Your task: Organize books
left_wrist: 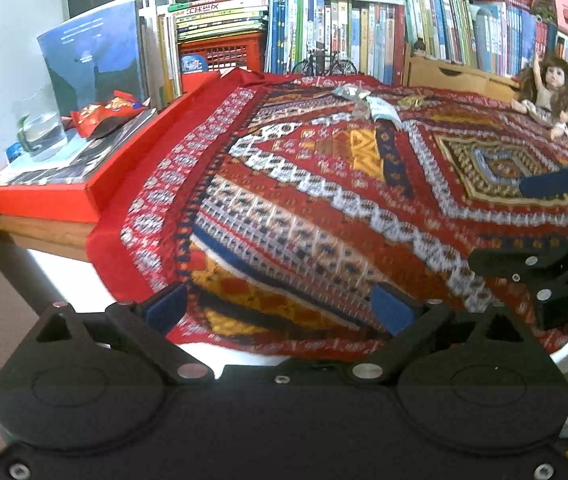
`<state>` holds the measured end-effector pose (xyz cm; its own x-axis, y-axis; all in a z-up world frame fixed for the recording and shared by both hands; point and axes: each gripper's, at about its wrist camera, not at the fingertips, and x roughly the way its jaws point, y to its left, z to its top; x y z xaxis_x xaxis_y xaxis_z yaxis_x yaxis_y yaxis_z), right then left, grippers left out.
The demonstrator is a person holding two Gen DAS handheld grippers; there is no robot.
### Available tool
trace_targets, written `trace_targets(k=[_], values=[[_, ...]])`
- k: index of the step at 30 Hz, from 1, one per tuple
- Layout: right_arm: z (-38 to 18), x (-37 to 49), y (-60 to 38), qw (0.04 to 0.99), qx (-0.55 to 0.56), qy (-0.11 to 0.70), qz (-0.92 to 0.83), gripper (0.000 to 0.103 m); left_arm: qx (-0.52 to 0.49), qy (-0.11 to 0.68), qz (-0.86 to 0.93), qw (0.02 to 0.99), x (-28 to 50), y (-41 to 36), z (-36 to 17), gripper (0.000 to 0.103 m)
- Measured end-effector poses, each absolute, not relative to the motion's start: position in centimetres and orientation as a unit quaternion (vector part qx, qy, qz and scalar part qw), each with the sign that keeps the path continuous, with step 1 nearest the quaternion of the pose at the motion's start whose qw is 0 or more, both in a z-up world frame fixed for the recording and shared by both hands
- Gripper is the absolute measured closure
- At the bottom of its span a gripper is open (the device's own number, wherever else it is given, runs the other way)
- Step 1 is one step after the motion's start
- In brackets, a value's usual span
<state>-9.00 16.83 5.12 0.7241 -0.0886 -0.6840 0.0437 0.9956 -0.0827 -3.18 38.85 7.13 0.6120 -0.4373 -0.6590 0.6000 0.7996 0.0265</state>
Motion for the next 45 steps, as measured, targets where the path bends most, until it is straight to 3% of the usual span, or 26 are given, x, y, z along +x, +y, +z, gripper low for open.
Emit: trace_targets(k=[30, 45], values=[[6.8, 0.5, -1.0, 0.942, 0.015, 0.321, -0.096, 0.0, 0.128, 0.285, -0.322, 0.893, 10.0, 18.9, 9.7, 0.004], [4.6, 1.1, -8.2, 0.935, 0.073, 0.334, -0.096, 0.0, 0.126, 0.321, -0.318, 0.883, 17.7, 9.8, 4.9, 0.004]])
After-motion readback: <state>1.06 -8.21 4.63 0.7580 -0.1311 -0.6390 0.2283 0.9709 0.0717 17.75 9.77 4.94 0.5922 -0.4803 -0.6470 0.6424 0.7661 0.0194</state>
